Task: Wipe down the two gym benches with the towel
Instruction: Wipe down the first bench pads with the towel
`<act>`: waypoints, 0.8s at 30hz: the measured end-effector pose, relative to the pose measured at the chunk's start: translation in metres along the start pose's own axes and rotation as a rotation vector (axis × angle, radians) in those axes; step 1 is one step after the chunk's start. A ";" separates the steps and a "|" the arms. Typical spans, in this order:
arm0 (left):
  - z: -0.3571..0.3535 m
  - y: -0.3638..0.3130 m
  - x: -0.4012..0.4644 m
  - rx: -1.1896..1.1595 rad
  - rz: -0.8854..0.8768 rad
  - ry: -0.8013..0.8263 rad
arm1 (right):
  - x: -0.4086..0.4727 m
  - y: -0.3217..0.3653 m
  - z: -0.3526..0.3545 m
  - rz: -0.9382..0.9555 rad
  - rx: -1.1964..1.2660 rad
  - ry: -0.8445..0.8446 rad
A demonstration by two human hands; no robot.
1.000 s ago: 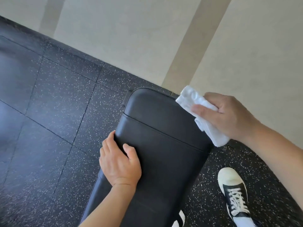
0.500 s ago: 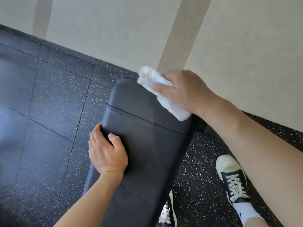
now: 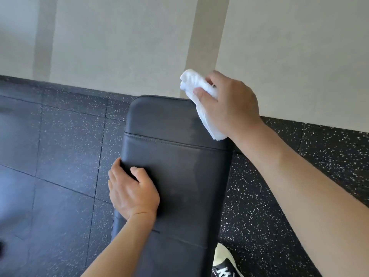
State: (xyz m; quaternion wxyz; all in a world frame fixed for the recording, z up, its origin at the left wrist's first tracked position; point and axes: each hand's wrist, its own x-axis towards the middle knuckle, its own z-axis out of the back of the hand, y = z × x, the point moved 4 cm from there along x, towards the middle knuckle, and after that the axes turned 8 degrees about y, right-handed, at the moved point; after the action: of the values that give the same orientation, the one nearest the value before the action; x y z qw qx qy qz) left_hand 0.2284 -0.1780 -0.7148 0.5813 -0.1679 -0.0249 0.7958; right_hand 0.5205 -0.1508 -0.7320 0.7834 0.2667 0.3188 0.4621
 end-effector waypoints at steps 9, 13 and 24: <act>0.001 0.002 -0.001 -0.011 -0.025 0.014 | -0.162 -0.011 -0.033 -0.037 0.232 -0.294; 0.001 0.003 -0.001 -0.021 -0.035 0.003 | -0.150 -0.005 -0.034 -0.038 0.169 -0.356; 0.002 0.002 -0.002 -0.033 -0.013 0.046 | -0.079 0.078 -0.053 0.304 -0.235 -0.193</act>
State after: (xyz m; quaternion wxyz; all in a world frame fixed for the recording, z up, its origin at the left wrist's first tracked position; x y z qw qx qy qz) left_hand 0.2264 -0.1800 -0.7125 0.5841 -0.1953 -0.0257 0.7874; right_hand 0.4085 -0.1809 -0.6910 0.7571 0.2615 0.1425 0.5814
